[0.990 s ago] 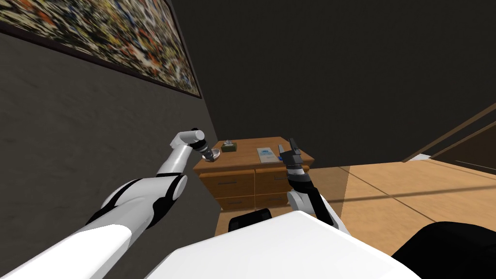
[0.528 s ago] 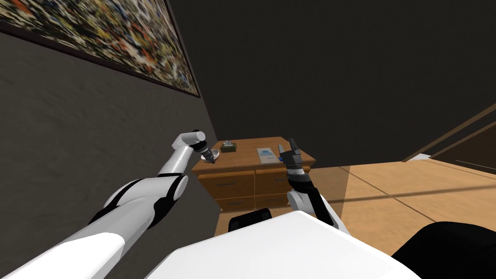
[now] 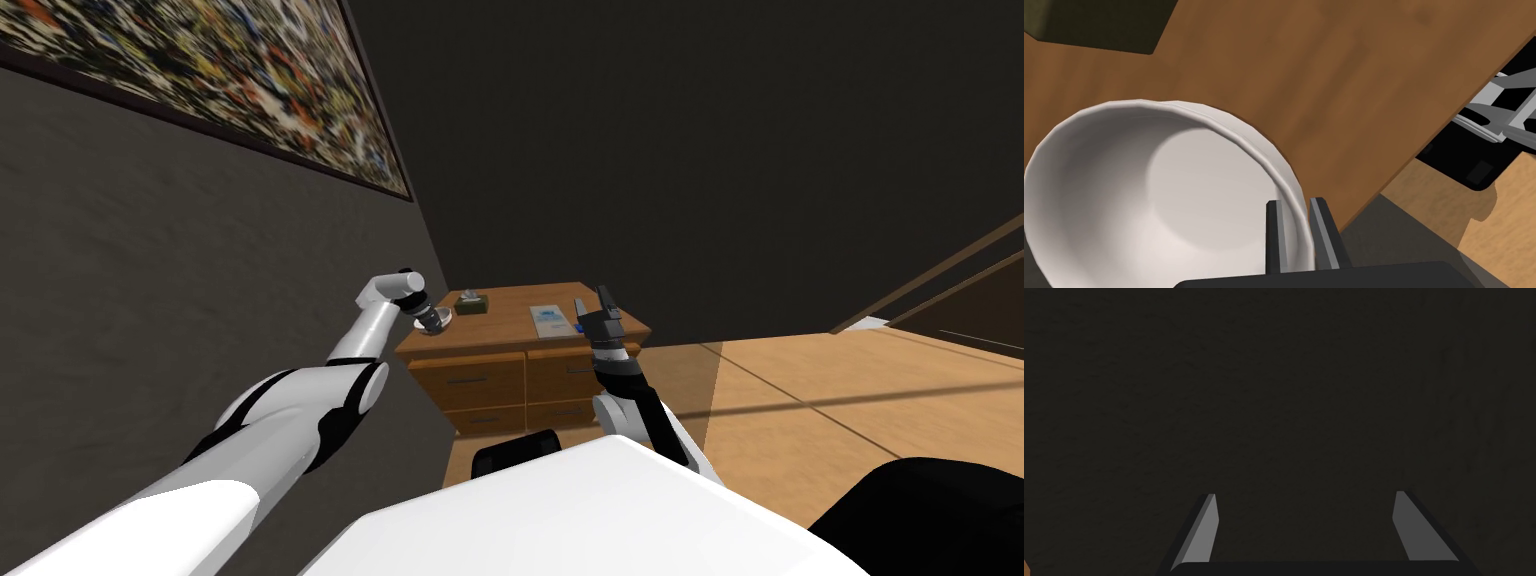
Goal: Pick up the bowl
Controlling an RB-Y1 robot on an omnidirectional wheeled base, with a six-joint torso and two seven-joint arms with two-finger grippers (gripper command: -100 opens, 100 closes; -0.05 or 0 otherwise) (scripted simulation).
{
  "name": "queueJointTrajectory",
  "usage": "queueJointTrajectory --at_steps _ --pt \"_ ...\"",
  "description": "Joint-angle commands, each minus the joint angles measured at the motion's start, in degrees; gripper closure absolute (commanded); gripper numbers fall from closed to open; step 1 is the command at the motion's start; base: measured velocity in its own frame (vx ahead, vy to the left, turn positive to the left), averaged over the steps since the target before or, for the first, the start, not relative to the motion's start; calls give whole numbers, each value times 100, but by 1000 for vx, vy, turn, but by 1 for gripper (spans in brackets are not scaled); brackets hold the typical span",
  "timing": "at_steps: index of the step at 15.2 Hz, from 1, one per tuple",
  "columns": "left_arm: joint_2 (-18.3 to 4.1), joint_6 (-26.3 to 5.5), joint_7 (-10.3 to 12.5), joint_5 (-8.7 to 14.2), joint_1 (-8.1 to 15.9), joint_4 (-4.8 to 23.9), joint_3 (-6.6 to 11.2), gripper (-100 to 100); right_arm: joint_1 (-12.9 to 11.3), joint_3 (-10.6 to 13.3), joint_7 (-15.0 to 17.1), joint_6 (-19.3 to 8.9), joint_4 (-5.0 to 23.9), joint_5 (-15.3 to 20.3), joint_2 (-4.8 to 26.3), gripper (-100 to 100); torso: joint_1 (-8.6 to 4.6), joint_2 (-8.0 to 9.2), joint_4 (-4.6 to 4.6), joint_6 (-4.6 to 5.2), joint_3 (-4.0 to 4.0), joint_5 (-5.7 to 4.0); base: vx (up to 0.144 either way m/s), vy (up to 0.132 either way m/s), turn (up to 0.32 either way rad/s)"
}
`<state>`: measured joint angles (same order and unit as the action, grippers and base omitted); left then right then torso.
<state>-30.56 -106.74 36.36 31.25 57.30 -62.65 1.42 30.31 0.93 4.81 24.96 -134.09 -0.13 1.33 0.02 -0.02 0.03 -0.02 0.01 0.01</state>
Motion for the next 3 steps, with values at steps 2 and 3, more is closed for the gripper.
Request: queueJointTrajectory --at_steps 2,3 --pt "-70 -237 72 66 101 -118 12 100 0 0 0 0 0 0 0 0 1 2 1 -1 2 0 4 8 7" --pt "-48 -146 41 46 56 -85 12 100 0 0 0 0 0 0 0 0 1 3 3 -1 3 -1 4 7 3"
